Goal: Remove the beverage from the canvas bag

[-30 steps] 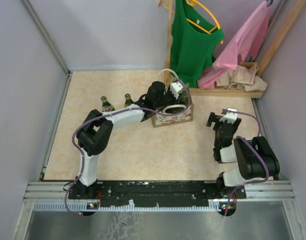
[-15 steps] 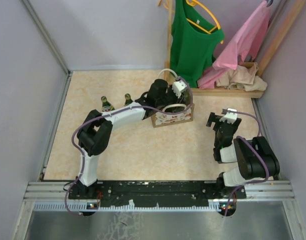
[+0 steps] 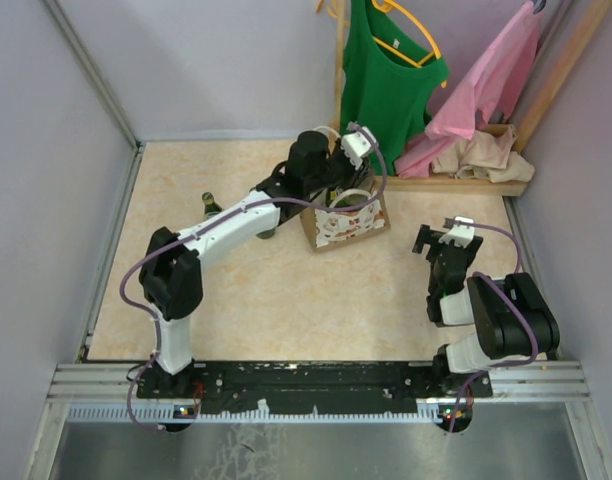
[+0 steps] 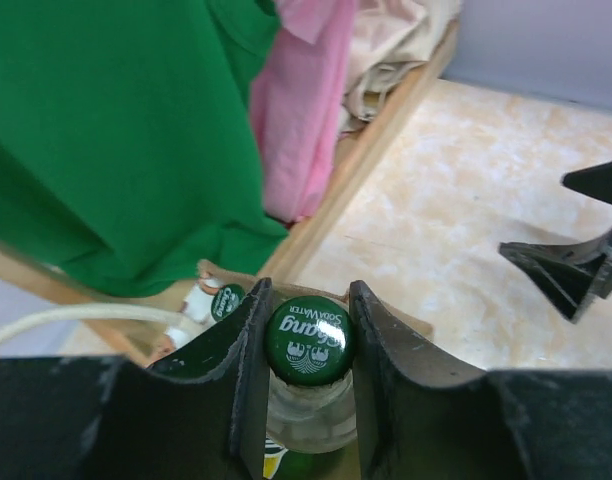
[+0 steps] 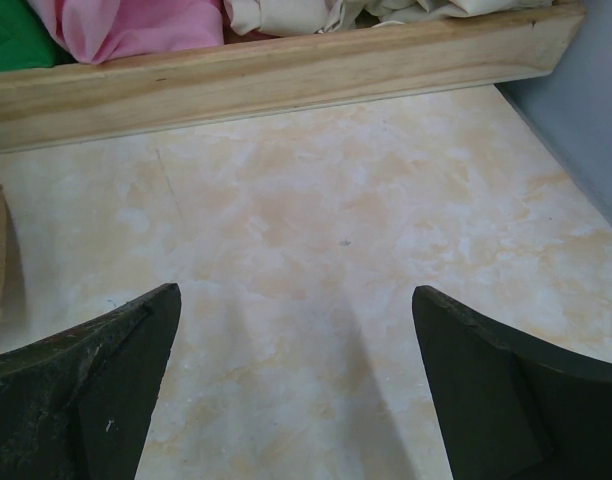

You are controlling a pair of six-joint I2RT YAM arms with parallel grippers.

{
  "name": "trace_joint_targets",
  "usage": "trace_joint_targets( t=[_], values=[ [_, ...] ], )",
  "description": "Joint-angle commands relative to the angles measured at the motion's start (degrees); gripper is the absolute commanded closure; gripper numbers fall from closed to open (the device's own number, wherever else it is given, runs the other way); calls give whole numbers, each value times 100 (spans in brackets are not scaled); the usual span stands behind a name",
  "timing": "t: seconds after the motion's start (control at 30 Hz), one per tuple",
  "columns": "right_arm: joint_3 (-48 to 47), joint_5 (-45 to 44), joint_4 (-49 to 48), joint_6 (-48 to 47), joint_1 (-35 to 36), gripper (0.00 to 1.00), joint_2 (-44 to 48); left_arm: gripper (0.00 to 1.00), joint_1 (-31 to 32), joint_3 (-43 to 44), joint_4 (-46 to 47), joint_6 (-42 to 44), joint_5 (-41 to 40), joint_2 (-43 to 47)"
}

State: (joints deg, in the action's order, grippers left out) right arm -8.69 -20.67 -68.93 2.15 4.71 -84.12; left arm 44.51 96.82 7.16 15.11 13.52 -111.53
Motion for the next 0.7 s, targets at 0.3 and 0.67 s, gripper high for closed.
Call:
trace_joint_targets(
  t=[0.3, 0.67],
  values=[
    [-116, -28, -252, 14, -5, 1, 97, 100, -39, -638, 1231, 359, -912, 2223],
    [-116, -21, -253, 13, -5, 1, 97, 100, -39, -1209, 1506, 115, -904, 2335]
  ],
)
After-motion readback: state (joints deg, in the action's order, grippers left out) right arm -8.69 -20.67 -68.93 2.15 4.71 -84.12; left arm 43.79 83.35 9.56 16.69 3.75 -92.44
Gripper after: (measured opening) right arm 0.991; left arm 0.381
